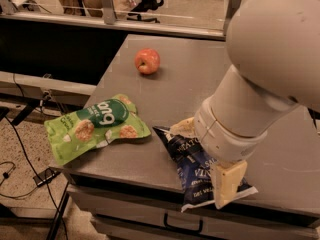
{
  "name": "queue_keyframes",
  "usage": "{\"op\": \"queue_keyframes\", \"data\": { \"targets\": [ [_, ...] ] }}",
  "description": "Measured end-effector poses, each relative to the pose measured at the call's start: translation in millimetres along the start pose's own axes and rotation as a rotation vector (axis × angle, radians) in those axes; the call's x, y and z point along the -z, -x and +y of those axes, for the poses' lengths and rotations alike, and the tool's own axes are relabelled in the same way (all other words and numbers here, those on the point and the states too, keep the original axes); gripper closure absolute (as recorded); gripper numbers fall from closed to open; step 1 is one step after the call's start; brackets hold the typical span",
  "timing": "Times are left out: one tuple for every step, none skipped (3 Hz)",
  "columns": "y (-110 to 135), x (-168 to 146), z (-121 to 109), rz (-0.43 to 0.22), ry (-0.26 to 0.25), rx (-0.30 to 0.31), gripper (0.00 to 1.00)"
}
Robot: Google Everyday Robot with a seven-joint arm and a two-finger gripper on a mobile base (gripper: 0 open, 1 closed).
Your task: Pick blue chip bag
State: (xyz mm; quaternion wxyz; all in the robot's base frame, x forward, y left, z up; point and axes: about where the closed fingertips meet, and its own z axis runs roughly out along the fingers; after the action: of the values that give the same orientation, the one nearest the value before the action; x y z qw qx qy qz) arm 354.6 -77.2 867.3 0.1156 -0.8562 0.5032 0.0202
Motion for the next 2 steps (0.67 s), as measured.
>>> {"op": "queue_keyframes", "data": {
  "targets": [
    [3.2,-18.5,-6.8,0.002,-0.016,-0.016,0.49],
    [5.4,-24.5,-9.2,-0.002,-0.023,-0.028,0.72]
  ]
}}
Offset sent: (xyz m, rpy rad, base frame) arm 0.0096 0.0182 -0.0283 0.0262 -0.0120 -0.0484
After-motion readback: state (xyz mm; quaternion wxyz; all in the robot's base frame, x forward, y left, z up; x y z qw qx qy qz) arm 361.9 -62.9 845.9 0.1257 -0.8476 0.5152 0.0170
